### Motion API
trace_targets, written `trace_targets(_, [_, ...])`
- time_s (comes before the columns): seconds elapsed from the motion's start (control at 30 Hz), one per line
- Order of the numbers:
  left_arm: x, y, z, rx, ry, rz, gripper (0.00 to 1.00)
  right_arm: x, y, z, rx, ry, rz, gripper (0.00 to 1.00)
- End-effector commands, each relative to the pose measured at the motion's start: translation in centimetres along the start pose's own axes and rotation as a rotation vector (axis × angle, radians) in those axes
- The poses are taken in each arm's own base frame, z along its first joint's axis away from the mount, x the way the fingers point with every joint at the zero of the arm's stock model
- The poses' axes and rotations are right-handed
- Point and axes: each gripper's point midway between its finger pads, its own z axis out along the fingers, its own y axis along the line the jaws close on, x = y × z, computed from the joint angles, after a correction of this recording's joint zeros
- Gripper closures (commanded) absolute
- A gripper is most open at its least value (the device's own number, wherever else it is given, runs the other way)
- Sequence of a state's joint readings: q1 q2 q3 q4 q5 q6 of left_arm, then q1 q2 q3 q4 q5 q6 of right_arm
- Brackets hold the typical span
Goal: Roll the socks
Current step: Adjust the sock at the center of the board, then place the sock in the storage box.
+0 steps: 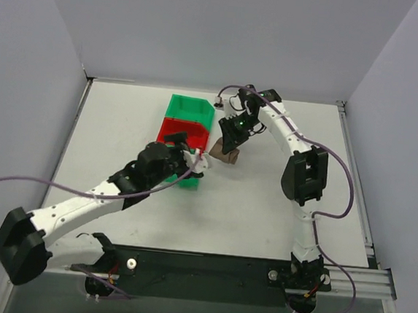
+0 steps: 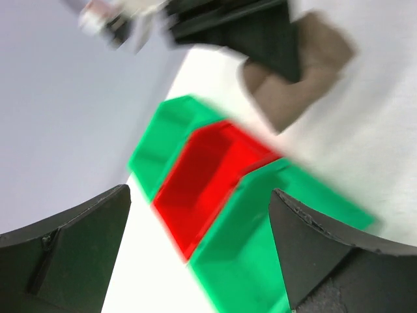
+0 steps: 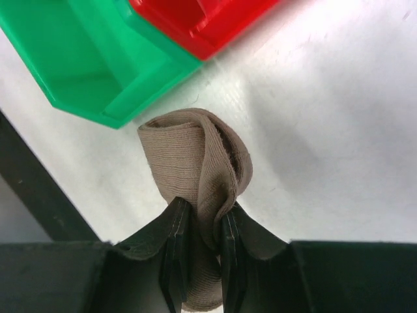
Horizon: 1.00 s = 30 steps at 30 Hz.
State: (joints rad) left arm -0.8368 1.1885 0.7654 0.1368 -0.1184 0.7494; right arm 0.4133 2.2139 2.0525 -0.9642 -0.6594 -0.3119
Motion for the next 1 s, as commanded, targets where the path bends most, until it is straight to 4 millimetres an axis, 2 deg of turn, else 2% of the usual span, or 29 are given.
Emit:
trace_targets(0.0, [3.5,6.9,-4.1,-0.169,0.073,-0.197,0.03,-2.9,2.0,-2.3,0.149,-0.027,-0.122,1.00])
trace_targets(0.03, [4.3,7.5,-4.6,-0.187,0.092,-0.233,0.03,-4.0,3.3,-2.3,0.166,-0.043,-0.176,1.00])
trace_targets(0.1, [6.3,9.2,-5.8,-0.260,0.135,-0.276,0.03,-4.9,3.7,-1.9,0.218,-0.036,-0.247,1.00])
trace_targets(0.13, [7.0,9.4,-6.1,-0.275,0.149,-0.297,0.03,-5.6,4.1,-1.8,0.240,-0.049,-0.281,1.00])
trace_targets(0.17, [8.0,9.7,-6.5,-0.305,0.181,-0.306,0.03,-6.2,5.4,-1.4,0.260,-0.053,-0.334,1.00])
trace_targets(0.23, [10.1,9.9,-6.9,-0.340,0.241,-0.335,0.03,-7.3,6.4,-0.9,0.298,-0.067,-0.415,1.00])
trace_targets(0.27, [10.7,10.0,-7.0,-0.348,0.258,-0.343,0.03,-7.4,7.8,0.0,0.310,-0.054,-0.468,1.00])
trace_targets(0.37, [12.8,10.4,-7.5,-0.375,0.299,-0.394,0.03,-8.1,9.1,1.6,0.324,-0.057,-0.560,1.00])
trace_targets(0.4, [13.8,9.6,-7.6,-0.349,0.330,-0.413,0.03,-7.9,9.7,2.9,0.318,-0.039,-0.584,1.00])
trace_targets(0.43, [14.5,10.0,-7.9,-0.361,0.343,-0.436,0.03,-8.0,9.9,3.5,0.316,-0.036,-0.602,1.00])
trace_targets(0.53, [15.3,11.0,-8.5,-0.378,0.340,-0.481,0.03,-8.0,10.1,6.0,0.307,-0.014,-0.622,1.00])
trace_targets(0.6, [15.1,11.5,-9.0,-0.383,0.321,-0.502,0.03,-7.9,10.0,7.5,0.303,0.002,-0.629,1.00])
trace_targets(0.73, [14.2,12.5,-10.3,-0.397,0.247,-0.543,0.03,-7.6,9.5,8.8,0.293,0.014,-0.630,1.00])
trace_targets(0.83, [14.4,12.9,-10.9,-0.411,0.237,-0.555,0.03,-7.2,8.6,9.5,0.292,0.025,-0.642,1.00])
trace_targets(0.97, [15.2,13.3,-11.3,-0.427,0.238,-0.585,0.03,-6.6,9.0,10.7,0.224,0.032,-0.634,1.00])
